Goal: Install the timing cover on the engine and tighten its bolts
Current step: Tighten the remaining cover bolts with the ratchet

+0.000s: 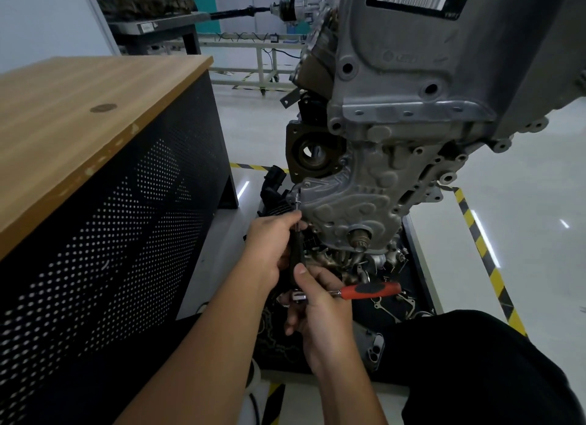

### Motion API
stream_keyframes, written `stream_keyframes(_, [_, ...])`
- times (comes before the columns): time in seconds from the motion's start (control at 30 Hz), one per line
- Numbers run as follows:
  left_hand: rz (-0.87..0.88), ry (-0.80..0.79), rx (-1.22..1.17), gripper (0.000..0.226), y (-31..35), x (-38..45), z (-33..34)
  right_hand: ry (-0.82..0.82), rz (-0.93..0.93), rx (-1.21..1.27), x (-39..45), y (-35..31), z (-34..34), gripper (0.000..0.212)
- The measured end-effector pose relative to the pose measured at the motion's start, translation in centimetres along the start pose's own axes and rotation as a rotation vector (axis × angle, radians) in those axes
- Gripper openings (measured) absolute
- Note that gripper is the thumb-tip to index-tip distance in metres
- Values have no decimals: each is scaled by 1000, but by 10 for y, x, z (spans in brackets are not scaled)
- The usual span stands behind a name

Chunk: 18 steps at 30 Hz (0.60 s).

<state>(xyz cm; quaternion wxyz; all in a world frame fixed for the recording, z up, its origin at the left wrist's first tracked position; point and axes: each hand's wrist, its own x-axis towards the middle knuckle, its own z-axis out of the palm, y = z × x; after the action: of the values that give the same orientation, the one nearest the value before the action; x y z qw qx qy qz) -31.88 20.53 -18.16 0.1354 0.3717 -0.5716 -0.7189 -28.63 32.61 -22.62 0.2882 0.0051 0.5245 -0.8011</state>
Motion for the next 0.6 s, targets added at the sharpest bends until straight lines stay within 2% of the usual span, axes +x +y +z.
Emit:
stream_keyframes(0.13, [-87,14,-234,18,3,19,-8,-7,28,75,-2,9,-4,18])
stream_keyframes(0.23, [-173,35,-401,21,0,33,-13,-4,33,93,0,16,-10,15])
stream_keyframes(0.33, [-166,51,-412,30,-5,44,-14,0,14,86,3,19,-14,17])
stream_keyframes(0.43, [-136,32,-407,29,-9,52,-13,11,2,91,7,22,-16,34])
stream_keyframes(0.6, [-83,-58,-418,13,-12,63,-22,-42,-42,55,12,28,-22,48])
